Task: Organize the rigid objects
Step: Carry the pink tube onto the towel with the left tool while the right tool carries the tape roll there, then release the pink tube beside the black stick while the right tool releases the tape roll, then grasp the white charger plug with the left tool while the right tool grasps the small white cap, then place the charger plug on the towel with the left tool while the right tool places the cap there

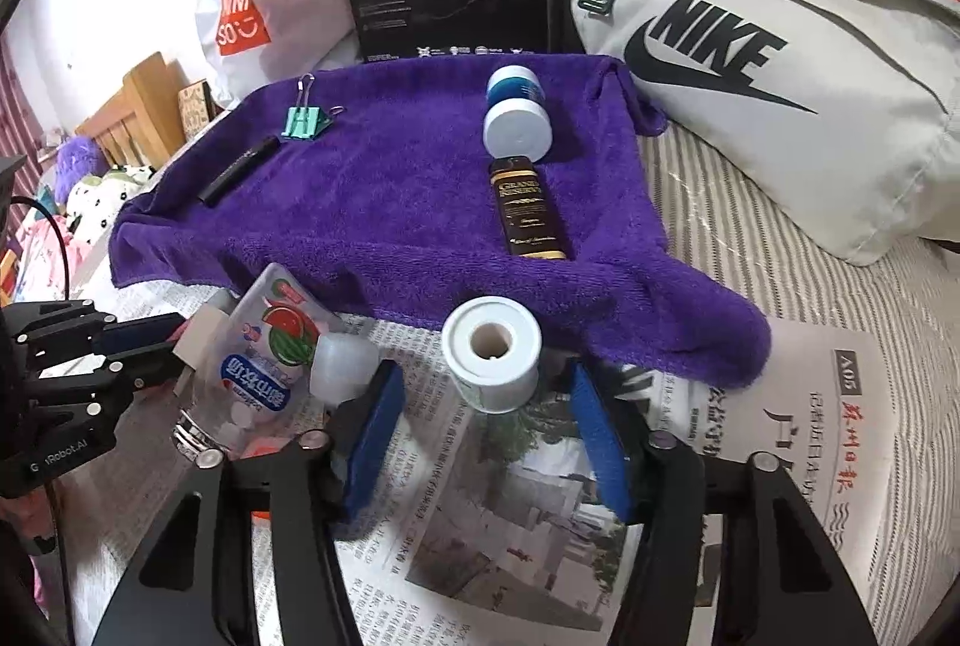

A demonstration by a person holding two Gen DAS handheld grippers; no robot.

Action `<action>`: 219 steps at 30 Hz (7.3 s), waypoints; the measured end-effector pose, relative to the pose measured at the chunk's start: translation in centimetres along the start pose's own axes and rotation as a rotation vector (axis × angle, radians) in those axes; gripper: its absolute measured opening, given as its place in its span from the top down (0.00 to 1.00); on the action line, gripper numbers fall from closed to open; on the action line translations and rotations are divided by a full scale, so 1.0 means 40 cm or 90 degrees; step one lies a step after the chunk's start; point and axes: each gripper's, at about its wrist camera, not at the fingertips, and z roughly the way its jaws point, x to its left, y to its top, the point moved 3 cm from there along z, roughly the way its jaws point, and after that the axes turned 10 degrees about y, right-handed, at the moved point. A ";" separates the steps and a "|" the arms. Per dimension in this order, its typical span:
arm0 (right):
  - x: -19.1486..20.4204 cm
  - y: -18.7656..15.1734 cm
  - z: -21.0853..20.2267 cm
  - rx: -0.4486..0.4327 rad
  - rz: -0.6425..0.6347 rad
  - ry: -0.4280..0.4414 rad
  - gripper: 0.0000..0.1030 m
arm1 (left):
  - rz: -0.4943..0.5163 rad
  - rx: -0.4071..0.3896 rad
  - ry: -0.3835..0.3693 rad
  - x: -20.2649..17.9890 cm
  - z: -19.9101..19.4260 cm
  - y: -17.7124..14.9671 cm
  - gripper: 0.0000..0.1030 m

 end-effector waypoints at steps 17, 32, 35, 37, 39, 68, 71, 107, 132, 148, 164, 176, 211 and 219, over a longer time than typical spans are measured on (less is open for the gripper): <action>-0.011 0.008 -0.038 0.027 0.043 -0.033 0.72 | -0.025 0.010 -0.033 0.024 -0.007 -0.003 0.84; 0.004 -0.026 -0.058 0.035 0.007 -0.035 0.72 | -0.071 0.047 -0.048 0.082 -0.031 -0.018 0.84; 0.003 -0.019 -0.072 0.030 0.001 -0.026 0.72 | -0.078 0.048 -0.047 0.099 -0.043 -0.019 0.84; 0.001 -0.011 -0.081 0.025 0.002 -0.019 0.72 | -0.074 0.043 -0.038 0.107 -0.055 -0.015 0.84; -0.002 -0.001 -0.089 0.024 -0.001 -0.015 0.72 | -0.072 0.038 -0.034 0.113 -0.070 -0.009 0.84; 0.038 0.220 0.116 0.087 -0.082 0.020 0.72 | -0.099 0.015 -0.017 0.236 0.014 0.205 0.84; 0.041 0.211 0.141 0.098 -0.082 0.024 0.72 | -0.102 0.025 -0.017 0.233 0.047 0.217 0.84; 0.017 0.189 0.144 0.130 -0.034 0.052 0.58 | -0.074 0.063 -0.015 0.199 0.159 0.229 0.65; -0.004 -0.076 -0.175 0.076 0.082 0.036 0.53 | -0.037 0.086 -0.082 -0.033 -0.015 0.107 0.65; -0.007 -0.075 -0.149 0.063 0.097 0.060 0.53 | 0.046 0.089 0.011 -0.077 0.029 0.101 0.74; 0.040 0.019 0.009 0.072 -0.004 0.045 0.53 | 0.012 0.092 0.067 0.088 0.003 0.030 0.75; 0.057 0.033 0.057 0.066 -0.058 0.011 0.77 | -0.058 0.080 0.057 0.138 -0.015 -0.022 0.75; 0.009 0.097 -0.089 0.054 -0.048 0.036 0.77 | -0.093 0.034 -0.028 0.198 -0.085 0.068 0.76; 0.010 0.196 -0.046 0.042 -0.061 0.042 0.77 | -0.091 0.023 -0.012 0.243 -0.054 0.139 0.76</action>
